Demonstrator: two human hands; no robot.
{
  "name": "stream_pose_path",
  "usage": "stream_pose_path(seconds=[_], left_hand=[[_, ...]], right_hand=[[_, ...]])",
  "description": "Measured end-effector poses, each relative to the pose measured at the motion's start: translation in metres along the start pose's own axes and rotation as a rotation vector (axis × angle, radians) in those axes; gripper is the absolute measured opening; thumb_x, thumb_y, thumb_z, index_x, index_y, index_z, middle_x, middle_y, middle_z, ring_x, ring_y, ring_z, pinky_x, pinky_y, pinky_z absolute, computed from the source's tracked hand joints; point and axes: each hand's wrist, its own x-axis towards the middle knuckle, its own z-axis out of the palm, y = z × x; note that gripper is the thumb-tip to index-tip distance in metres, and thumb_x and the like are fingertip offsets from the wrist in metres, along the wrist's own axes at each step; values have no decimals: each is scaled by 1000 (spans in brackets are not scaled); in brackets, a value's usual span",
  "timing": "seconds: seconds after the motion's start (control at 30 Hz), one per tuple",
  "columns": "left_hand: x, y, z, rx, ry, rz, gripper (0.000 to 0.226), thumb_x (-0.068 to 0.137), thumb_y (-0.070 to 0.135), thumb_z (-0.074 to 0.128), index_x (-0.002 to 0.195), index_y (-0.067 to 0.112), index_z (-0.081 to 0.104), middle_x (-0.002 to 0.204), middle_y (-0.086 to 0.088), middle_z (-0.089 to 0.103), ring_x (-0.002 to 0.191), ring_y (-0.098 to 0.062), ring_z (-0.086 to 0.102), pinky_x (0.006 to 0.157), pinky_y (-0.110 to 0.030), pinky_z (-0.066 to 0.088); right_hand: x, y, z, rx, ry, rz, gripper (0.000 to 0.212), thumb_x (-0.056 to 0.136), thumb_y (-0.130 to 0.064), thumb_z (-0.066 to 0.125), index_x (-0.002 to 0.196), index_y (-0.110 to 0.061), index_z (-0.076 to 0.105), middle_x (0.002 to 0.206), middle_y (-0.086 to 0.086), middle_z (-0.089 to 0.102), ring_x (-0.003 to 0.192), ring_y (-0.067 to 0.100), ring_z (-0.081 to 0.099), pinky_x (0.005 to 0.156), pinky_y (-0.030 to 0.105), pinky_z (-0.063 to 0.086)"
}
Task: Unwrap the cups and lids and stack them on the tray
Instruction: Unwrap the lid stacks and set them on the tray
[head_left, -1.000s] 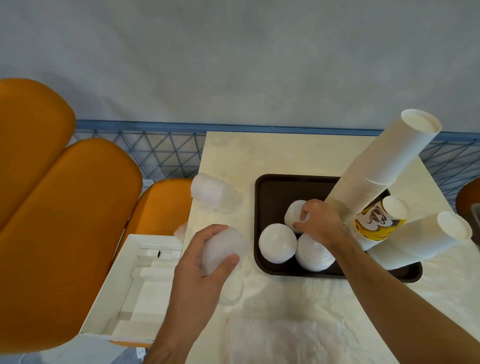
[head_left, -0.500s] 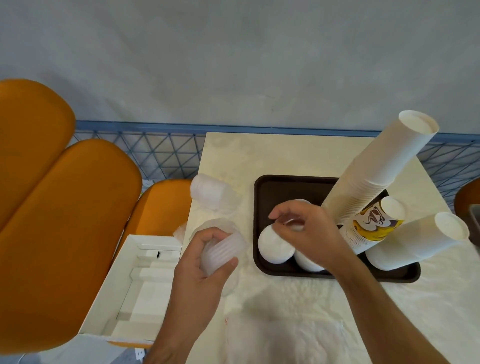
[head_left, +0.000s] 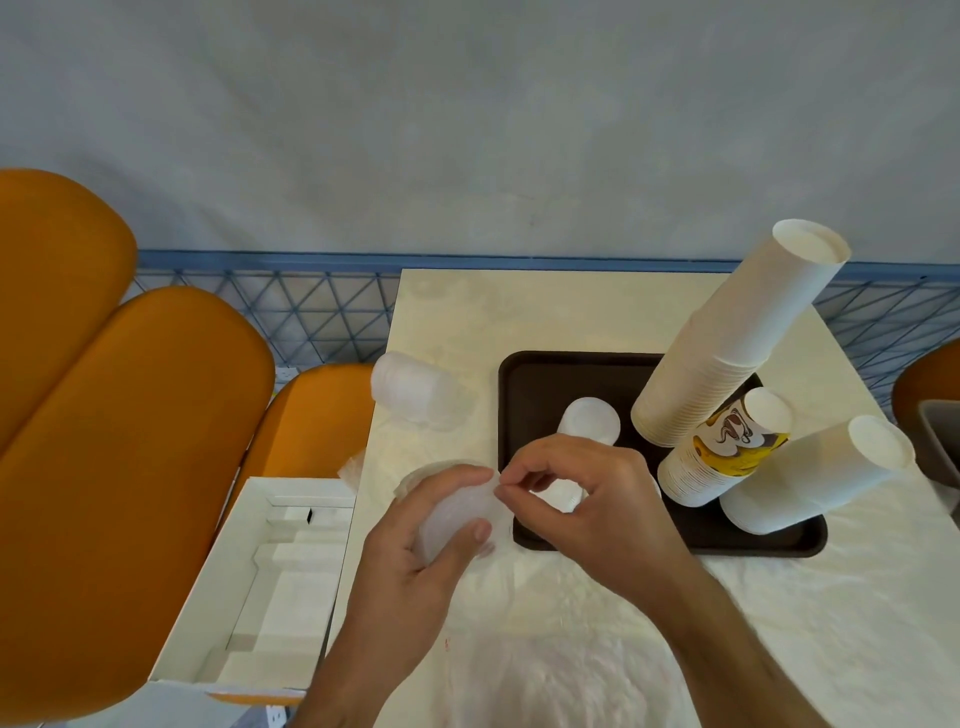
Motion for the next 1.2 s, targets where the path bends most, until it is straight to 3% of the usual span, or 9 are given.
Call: stream_pose_path(seconds=[0.13, 0.23, 0.53, 0.63, 0.77, 0.87, 0.97, 1.1, 1.2], left_hand=[[-1, -4, -1, 39, -9, -24, 33, 79, 38, 67, 107, 55, 64, 115, 36, 57, 115, 7, 50, 81, -7, 50], [-1, -6, -2, 26, 30, -48, 35, 74, 41, 68, 108, 46, 61, 111, 38, 56, 113, 11, 49, 76, -2, 47], [3, -6, 0, 56, 51, -79, 39, 74, 44, 71, 108, 57, 58, 111, 39, 54, 109, 16, 48, 69, 1, 43], [2, -8, -1, -52, 63, -122, 34, 80, 26, 75, 107, 42, 63, 106, 33, 57, 104, 11, 52, 63, -7, 50], [1, -9, -7, -151, 87, -140, 36, 86, 4, 70, 106, 34, 67, 103, 31, 61, 102, 9, 56, 60, -16, 55], [1, -9, -8, -146, 101, -133, 38, 87, 4, 69, 107, 36, 66, 102, 36, 61, 100, 15, 55, 60, -10, 52], [0, -9, -8, -123, 100, -129, 39, 88, 10, 69, 110, 42, 63, 106, 40, 58, 102, 17, 53, 60, -7, 50], [0, -9, -8, -105, 102, -128, 39, 88, 11, 69, 110, 43, 63, 107, 42, 57, 103, 18, 52, 61, -6, 49], [0, -8, -9, -130, 108, -127, 40, 88, 8, 69, 110, 41, 64, 106, 41, 58, 103, 17, 53, 60, -6, 50]], right_hand=[[2, -1, 1, -33, -51, 3, 6, 86, -11, 75, 89, -16, 73, 85, -12, 69, 81, 6, 65, 71, 8, 50], [1, 1, 1, -22, -50, 75, 9, 88, -11, 74, 89, -19, 71, 83, -15, 68, 83, 6, 67, 72, 10, 53], [2, 2, -4, 255, -270, 307, 24, 88, -21, 78, 109, -27, 68, 102, -12, 71, 98, 16, 70, 84, 31, 61], [3, 8, -9, 421, -249, 382, 15, 94, -18, 70, 108, -15, 71, 99, -2, 73, 95, 19, 71, 85, 35, 60], [12, 37, -21, 602, -8, 493, 18, 98, -20, 59, 112, -15, 70, 107, 0, 73, 105, 20, 70, 89, 37, 59], [21, 81, -30, 232, 129, 499, 23, 106, -22, 51, 121, -26, 68, 101, -7, 72, 100, 13, 69, 87, 37, 58], [30, 117, -33, -239, 121, 451, 32, 107, -20, 44, 132, -25, 63, 82, -13, 66, 68, 3, 58, 59, 20, 42], [36, 152, -22, -428, 36, 395, 35, 107, -12, 43, 136, -17, 62, 128, 3, 68, 111, 16, 63, 86, 20, 47], [35, 166, -14, -518, -85, 440, 35, 106, -13, 46, 137, -17, 62, 137, 5, 62, 122, 20, 59, 98, 30, 50]])
